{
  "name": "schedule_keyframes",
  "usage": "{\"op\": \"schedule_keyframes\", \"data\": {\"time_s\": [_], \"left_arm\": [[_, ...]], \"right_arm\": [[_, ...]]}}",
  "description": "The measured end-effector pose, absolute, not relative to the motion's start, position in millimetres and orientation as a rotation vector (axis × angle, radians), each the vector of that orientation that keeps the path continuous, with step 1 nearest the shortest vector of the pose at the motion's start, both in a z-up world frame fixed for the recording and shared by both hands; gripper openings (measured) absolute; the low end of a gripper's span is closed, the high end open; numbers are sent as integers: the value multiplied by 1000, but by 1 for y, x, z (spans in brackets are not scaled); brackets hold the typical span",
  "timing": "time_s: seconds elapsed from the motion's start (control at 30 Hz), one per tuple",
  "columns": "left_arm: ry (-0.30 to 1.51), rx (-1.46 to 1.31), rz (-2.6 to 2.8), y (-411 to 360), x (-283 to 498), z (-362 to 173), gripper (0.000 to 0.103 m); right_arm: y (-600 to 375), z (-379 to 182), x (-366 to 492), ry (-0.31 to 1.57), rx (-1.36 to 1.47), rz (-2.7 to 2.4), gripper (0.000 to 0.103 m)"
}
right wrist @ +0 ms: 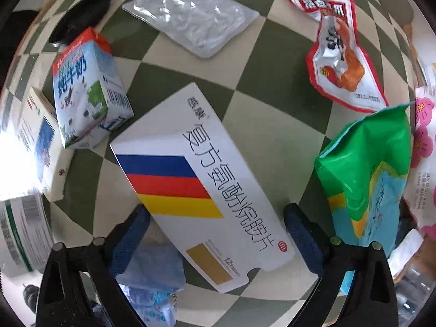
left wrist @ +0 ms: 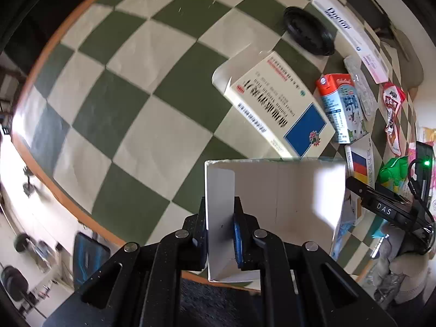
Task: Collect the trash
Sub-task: 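Grasp the white medicine box with the left tool while the right tool grasps the striped medicine box, then carry both boxes to the trash bin and open both tools to drop them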
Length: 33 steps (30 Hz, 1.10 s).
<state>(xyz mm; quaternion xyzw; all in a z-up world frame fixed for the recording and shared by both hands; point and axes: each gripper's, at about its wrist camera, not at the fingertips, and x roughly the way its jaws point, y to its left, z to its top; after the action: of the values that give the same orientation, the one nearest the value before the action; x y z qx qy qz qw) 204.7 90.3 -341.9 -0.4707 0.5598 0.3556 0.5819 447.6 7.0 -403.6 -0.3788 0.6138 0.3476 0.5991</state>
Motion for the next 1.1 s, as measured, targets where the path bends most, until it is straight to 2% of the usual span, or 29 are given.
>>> {"op": "schedule_keyframes", "data": {"time_s": [0.2, 0.37, 0.77, 0.97, 1.1], "left_arm": [[1300, -936, 886, 94, 217, -321, 11], [1272, -826, 929, 102, 212, -296, 11], [1116, -641, 899, 81, 157, -221, 11], [1062, -588, 802, 57, 102, -201, 11], [1085, -593, 738, 38, 49, -207, 11]], "right_arm": [[-3, -395, 439, 1427, -804, 805, 88], [-10, -370, 429, 1414, -687, 790, 85], [-31, -250, 407, 1222, -442, 782, 82], [-62, -206, 336, 1161, -338, 803, 82], [-96, -192, 265, 1157, -265, 800, 82]]}}
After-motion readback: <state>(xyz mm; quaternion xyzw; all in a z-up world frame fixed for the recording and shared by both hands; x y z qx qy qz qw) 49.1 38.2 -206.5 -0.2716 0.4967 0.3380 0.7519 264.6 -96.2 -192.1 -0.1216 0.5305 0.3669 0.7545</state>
